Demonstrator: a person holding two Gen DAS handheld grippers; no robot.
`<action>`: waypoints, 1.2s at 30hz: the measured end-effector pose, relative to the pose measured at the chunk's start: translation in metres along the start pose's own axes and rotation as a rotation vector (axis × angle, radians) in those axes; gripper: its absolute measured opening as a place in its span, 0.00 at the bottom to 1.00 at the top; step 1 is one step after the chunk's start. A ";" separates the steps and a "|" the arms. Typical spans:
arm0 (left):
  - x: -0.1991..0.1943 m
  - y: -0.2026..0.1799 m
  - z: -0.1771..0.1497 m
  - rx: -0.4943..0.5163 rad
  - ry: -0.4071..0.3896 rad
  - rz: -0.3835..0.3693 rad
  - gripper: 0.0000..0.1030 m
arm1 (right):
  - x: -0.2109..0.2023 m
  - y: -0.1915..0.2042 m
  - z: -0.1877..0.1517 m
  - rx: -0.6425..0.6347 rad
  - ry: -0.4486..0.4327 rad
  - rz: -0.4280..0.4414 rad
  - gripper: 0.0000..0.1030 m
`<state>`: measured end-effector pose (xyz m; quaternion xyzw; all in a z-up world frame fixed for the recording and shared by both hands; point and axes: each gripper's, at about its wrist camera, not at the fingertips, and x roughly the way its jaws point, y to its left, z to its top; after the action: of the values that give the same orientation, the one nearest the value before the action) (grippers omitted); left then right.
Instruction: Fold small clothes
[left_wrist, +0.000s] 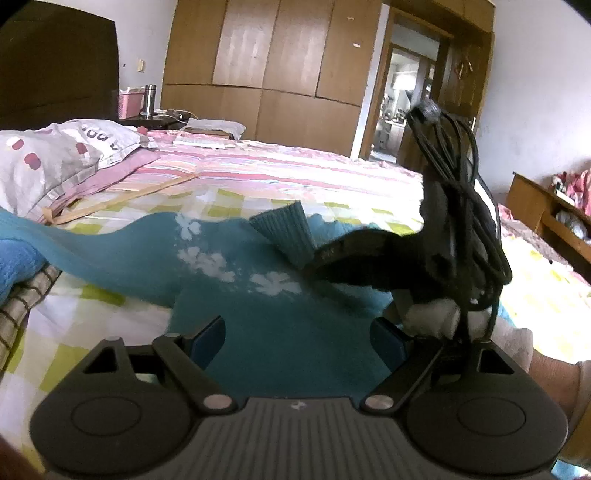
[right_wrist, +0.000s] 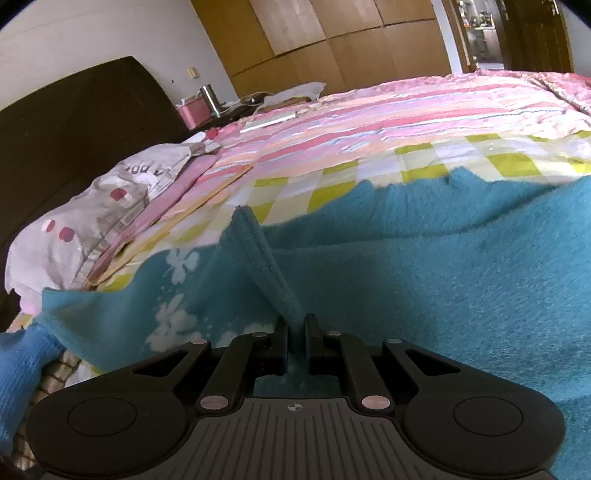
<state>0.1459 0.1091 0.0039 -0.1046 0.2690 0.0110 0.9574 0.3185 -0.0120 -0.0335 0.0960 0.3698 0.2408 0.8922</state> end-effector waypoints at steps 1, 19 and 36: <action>-0.001 0.001 0.001 -0.008 0.000 0.003 0.88 | 0.001 -0.001 0.000 0.001 0.006 0.006 0.10; -0.003 0.034 0.009 -0.112 -0.062 0.094 0.88 | 0.004 0.015 -0.008 -0.126 -0.023 -0.010 0.13; 0.006 0.098 0.019 -0.246 -0.097 0.315 0.91 | -0.002 0.015 -0.017 -0.111 -0.040 0.081 0.34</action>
<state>0.1527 0.2083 -0.0026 -0.1768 0.2323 0.1986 0.9356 0.2996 -0.0005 -0.0390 0.0658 0.3340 0.2948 0.8929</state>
